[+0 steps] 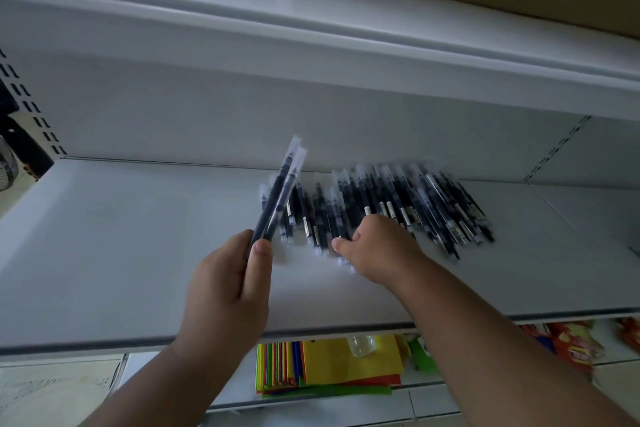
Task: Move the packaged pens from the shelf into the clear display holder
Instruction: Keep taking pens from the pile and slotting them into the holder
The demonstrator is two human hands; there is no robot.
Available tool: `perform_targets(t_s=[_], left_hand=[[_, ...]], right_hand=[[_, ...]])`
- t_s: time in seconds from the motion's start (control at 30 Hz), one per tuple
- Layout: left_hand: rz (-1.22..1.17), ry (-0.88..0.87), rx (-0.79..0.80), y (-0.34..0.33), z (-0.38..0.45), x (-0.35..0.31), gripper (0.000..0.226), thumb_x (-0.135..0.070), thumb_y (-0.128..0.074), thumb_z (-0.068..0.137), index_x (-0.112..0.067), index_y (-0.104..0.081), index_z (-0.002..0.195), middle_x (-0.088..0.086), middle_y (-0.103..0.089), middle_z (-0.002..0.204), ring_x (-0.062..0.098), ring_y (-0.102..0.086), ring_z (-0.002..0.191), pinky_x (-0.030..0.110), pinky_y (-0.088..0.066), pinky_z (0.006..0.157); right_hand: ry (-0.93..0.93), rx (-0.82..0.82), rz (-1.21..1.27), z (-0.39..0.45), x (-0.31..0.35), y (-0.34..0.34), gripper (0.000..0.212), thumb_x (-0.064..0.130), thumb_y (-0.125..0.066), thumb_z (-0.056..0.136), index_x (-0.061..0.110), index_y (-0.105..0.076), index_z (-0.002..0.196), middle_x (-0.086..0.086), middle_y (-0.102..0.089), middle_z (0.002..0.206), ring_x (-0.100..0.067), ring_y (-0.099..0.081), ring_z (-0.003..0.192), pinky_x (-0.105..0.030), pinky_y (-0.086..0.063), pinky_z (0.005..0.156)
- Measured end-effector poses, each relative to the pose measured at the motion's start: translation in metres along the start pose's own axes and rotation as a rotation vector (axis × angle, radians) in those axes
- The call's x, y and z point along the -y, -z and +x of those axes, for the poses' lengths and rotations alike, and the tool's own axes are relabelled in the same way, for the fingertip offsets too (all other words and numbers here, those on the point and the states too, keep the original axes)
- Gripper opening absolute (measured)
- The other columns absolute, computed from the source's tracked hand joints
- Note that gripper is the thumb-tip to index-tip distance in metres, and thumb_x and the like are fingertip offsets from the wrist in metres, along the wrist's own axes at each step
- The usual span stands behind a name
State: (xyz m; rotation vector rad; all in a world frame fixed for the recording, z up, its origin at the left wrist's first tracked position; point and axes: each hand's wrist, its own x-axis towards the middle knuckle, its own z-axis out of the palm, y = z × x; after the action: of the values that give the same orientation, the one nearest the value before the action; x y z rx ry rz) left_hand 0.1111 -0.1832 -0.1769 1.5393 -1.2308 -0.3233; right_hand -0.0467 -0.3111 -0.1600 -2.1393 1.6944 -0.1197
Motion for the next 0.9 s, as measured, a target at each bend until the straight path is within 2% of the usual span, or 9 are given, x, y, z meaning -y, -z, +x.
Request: perform_targets(t_s=[0.17,0.3,0.4,0.47,0.57,0.67,0.73,0.83,0.9], left_hand=[[0.000,0.003,-0.010,-0.004,-0.003,-0.006,0.038,-0.048,-0.031,0.088,-0.022,-0.039,0.061,-0.009,-0.041,0.050,0.012,-0.040,0.046,0.021,-0.029,0.043],[0.008,-0.005,-0.011,-0.006,-0.006,-0.009,0.037,-0.048,-0.032,0.088,-0.023,-0.038,0.061,-0.009,-0.043,0.051,0.012,-0.041,0.047,0.020,-0.030,0.044],[-0.005,-0.009,-0.005,-0.013,-0.008,-0.015,0.035,-0.048,-0.031,0.087,-0.026,-0.039,0.062,-0.010,-0.045,0.051,0.011,-0.042,0.046,0.018,-0.032,0.044],[-0.026,-0.010,0.003,-0.020,-0.009,-0.020,0.036,-0.049,-0.031,0.086,-0.025,-0.040,0.062,-0.010,-0.046,0.051,0.011,-0.042,0.045,0.018,-0.032,0.042],[-0.055,-0.034,0.039,-0.039,-0.012,-0.034,0.034,-0.049,-0.035,0.088,-0.027,-0.042,0.063,-0.011,-0.048,0.050,0.010,-0.043,0.043,0.019,-0.032,0.040],[-0.083,-0.045,0.100,-0.065,-0.017,-0.050,0.033,-0.045,-0.038,0.090,-0.026,-0.045,0.065,-0.010,-0.048,0.049,0.010,-0.041,0.039,0.020,-0.029,0.037],[-0.066,-0.081,0.128,-0.088,-0.022,-0.062,0.037,-0.050,-0.034,0.087,-0.023,-0.045,0.064,-0.008,-0.050,0.053,0.012,-0.044,0.043,0.021,-0.030,0.039],[-0.027,-0.120,0.160,-0.128,-0.032,-0.083,0.038,-0.050,-0.032,0.087,-0.023,-0.045,0.064,-0.002,-0.049,0.052,0.014,-0.049,0.050,0.022,-0.031,0.042],[-0.007,-0.155,0.185,-0.162,-0.043,-0.103,0.038,-0.049,-0.031,0.087,-0.023,-0.044,0.064,-0.002,-0.045,0.049,0.016,-0.051,0.055,0.022,-0.028,0.042]], right_hand=[[0.034,-0.038,-0.004,0.001,-0.001,-0.001,0.039,0.023,-0.054,0.092,0.015,-0.036,0.058,0.000,-0.030,0.052,-0.018,-0.025,0.046,-0.024,-0.022,0.048],[0.066,-0.097,0.197,-0.010,-0.010,-0.001,0.029,0.032,-0.053,0.097,0.012,-0.054,0.076,0.001,-0.053,0.064,-0.013,-0.045,0.054,-0.024,-0.035,0.051],[0.117,-0.149,0.293,-0.021,-0.017,0.009,0.014,0.033,-0.054,0.097,0.022,-0.055,0.089,0.008,-0.059,0.078,-0.006,-0.054,0.067,-0.020,-0.037,0.054],[0.168,-0.184,0.405,-0.029,-0.025,0.017,0.007,0.027,-0.058,0.095,0.025,-0.052,0.092,0.009,-0.058,0.081,-0.005,-0.054,0.069,-0.017,-0.039,0.057],[0.201,-0.224,0.604,-0.045,-0.043,0.036,0.013,0.016,-0.061,0.092,0.023,-0.051,0.094,0.002,-0.061,0.078,-0.008,-0.056,0.058,-0.023,-0.045,0.052],[0.199,-0.305,0.773,-0.062,-0.070,0.056,0.006,0.018,-0.054,0.097,0.020,-0.053,0.092,0.000,-0.064,0.075,-0.015,-0.060,0.057,-0.025,-0.047,0.049],[0.214,-0.371,0.932,-0.073,-0.098,0.067,0.017,0.021,-0.045,0.103,0.013,-0.054,0.090,-0.006,-0.066,0.078,-0.020,-0.060,0.059,-0.027,-0.046,0.051],[0.168,-0.467,0.943,-0.090,-0.148,0.086,0.023,0.025,-0.043,0.103,0.014,-0.057,0.088,-0.005,-0.066,0.073,-0.021,-0.062,0.061,-0.032,-0.049,0.056],[0.110,-0.545,0.843,-0.104,-0.191,0.103,0.018,0.024,-0.048,0.101,0.020,-0.059,0.088,-0.002,-0.067,0.069,-0.013,-0.063,0.062,-0.025,-0.051,0.060]])
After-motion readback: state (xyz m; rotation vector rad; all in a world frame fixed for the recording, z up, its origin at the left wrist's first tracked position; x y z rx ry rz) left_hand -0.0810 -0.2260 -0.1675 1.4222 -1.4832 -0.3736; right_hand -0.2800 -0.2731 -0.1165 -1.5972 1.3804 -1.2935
